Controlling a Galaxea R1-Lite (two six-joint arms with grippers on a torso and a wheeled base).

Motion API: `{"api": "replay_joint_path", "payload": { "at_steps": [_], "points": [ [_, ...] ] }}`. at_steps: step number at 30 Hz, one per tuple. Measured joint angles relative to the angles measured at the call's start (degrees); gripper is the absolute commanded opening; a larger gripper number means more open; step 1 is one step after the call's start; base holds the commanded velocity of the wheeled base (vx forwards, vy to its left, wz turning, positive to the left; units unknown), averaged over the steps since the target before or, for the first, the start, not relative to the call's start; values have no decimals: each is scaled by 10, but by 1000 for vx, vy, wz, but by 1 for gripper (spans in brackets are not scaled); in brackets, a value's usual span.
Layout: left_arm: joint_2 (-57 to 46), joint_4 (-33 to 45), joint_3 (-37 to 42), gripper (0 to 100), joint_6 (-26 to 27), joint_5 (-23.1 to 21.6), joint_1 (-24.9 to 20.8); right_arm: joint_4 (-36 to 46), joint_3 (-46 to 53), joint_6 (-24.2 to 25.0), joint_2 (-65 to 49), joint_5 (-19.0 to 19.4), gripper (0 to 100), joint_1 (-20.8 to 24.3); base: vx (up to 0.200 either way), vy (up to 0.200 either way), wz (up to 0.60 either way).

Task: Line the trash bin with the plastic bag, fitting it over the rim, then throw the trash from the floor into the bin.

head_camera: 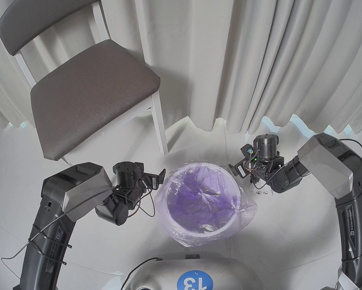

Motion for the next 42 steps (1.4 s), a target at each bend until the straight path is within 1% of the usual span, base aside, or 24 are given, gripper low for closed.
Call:
{"api": "replay_joint_path", "payload": {
  "at_steps": [4, 10, 12, 14, 18, 21, 25, 30, 34, 38, 42],
  "points": [
    [-29, -29, 60, 100, -1, 0, 5, 12, 37, -1, -42, -1, 100, -2, 0, 0, 0],
    [-73, -78, 174, 100, 0, -9, 3, 33, 134, -11, -113, -4, 100, -4, 0, 0, 0],
    [-88, -95, 215, 100, 2, -24, 0, 35, 171, -16, -136, -4, 100, -4, 0, 0, 0],
    [-104, -109, 261, 100, 3, -50, -1, 36, 210, -20, -158, -4, 100, -4, 0, 0, 0],
    [-127, -131, 323, 100, 5, -91, -4, 36, 273, -24, -190, -5, 100, -2, 0, 0, 0],
    [-136, -140, 353, 100, 6, -107, -8, 26, 318, -24, -207, -4, 100, 3, 0, 0, 0],
    [-132, -145, 370, 100, 11, -115, -12, -16, 364, -22, -222, -2, 100, 14, 0, 0, 0],
    [-109, -145, 368, 100, 20, -117, -15, -51, 402, -23, -230, 0, 100, 24, 0, 0, 0],
    [-87, -141, 348, 100, 26, -118, -15, -56, 419, -22, -239, 1, 100, 29, 0, 0, 0],
    [-68, -120, 316, 100, 28, -119, -11, -55, 434, -22, -244, 5, 100, 36, 0, 0, 0],
    [-56, -95, 287, 100, 29, -119, -10, -56, 439, -18, -241, 22, 100, 44, 0, 0, 0]
  ]
}}
